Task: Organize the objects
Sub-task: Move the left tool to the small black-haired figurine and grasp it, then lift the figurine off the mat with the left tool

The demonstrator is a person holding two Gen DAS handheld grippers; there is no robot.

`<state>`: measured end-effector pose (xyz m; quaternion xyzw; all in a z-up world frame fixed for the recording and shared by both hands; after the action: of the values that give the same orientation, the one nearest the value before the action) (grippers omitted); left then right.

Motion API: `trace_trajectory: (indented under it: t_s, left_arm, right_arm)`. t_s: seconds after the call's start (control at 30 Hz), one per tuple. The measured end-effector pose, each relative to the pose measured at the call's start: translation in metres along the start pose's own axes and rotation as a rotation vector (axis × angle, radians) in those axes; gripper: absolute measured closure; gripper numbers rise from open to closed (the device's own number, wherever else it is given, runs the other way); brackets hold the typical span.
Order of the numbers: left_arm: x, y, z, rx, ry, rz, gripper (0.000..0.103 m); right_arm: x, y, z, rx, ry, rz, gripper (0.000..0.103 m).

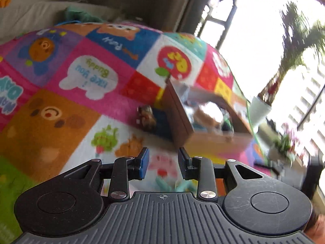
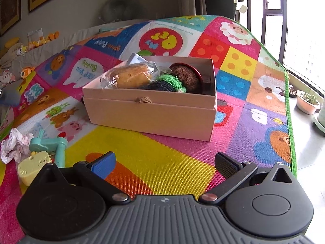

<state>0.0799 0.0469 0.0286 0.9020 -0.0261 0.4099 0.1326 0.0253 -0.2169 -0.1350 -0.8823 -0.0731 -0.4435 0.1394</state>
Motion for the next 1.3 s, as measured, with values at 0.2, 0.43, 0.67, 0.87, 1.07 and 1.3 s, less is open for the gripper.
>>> trace_trajectory:
  t_s: [0.2, 0.43, 0.67, 0.87, 1.07, 1.3]
  left_arm:
    - [0.031, 0.01, 0.098, -0.013, -0.062, -0.202, 0.069]
    - [0.032, 0.005, 0.186, 0.167, -0.159, -0.187, 0.067]
    - [0.03, 0.019, 0.185, 0.202, -0.137, -0.041, 0.067]
    - [0.014, 0.009, 0.12, 0.05, -0.143, -0.117, 0.067]
    - [-0.012, -0.02, 0.014, -0.007, -0.037, -0.153, 0.067]
    - [-0.024, -0.068, -0.041, 0.003, 0.09, -0.305, 0.067]
  right_arm:
    - [0.0, 0.005, -0.002, -0.023, 0.009, 0.021, 0.0]
    - [0.001, 0.005, -0.003, -0.003, 0.018, 0.024, 0.0]
    - [0.0, 0.005, -0.001, 0.005, 0.008, 0.031, 0.0]
    - [-0.001, 0.005, 0.0, 0.003, -0.004, 0.032, 0.0]
    - [-0.001, -0.002, 0.003, 0.008, -0.025, -0.004, 0.0]
    - [-0.002, -0.091, 0.003, 0.316, -0.096, -0.034, 0.0]
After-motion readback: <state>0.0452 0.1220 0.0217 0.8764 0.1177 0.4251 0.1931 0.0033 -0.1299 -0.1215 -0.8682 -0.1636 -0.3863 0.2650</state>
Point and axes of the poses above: each gripper's, at about its wrist camera, not at the fingertips, and z roughly the way its jaws point, y to its right, x to its top, the point moved 10 cm from there along z, roughly the way its jaws point, and after that the axes turned 13 degrees about x, right-handed, at the moved point
